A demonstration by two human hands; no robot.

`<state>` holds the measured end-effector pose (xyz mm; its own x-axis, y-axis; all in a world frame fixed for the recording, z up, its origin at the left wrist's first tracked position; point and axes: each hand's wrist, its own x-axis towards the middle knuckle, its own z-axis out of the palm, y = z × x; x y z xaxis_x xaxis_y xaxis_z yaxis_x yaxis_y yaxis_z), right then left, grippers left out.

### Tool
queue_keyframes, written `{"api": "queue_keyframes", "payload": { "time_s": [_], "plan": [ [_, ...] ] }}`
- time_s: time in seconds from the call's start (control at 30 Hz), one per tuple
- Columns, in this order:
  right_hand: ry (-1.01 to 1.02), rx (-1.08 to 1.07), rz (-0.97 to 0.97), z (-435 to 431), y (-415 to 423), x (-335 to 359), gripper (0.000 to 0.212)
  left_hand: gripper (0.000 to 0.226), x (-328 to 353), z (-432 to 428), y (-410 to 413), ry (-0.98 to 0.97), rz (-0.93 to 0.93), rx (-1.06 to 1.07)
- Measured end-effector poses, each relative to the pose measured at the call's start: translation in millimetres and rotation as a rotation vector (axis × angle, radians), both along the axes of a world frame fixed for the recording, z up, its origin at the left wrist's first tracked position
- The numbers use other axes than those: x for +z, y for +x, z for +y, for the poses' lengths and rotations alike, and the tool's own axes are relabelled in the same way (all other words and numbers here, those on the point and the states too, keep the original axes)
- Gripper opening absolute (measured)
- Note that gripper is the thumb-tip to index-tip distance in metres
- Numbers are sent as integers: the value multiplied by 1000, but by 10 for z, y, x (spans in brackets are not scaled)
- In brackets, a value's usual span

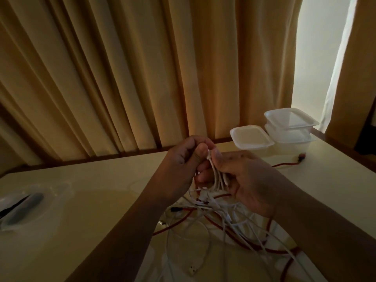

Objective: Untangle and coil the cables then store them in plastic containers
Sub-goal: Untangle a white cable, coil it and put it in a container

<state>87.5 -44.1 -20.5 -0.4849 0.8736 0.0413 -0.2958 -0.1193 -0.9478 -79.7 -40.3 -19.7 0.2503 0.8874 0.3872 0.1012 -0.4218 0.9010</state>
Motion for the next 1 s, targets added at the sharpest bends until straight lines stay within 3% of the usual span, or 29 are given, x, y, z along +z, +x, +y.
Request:
{"api": "queue_keyframes", "payload": {
  "time_s": [0.17, 0.23, 0.3, 0.47, 0.77, 0.9, 1.0],
  "plan": [
    [370, -293, -356, -101, -30, -22, 37, 30, -31, -15, 62, 76, 43, 74],
    [636, -482, -505, -107, -1, -20, 27, 25, -37, -25, 92, 156, 76, 166],
    [758, -634, -587, -63, 79, -18, 14, 22, -57, -29, 101, 214, 74, 284],
    [637, -517, -658, -6, 115, -135, 15, 29, -123, -36, 137, 233, -5, 412],
    [516, -446, -544, -26, 32, -201, 11, 40, -199, -63, 236, 142, -100, 453],
    [235, -240, -300, -51, 16, -157, 22, 27, -205, -47, 233, 205, -52, 535],
    [354, -237, -426, -79, 2, -165, 17, 25, -241, -16, 212, 186, -53, 557]
  ]
}}
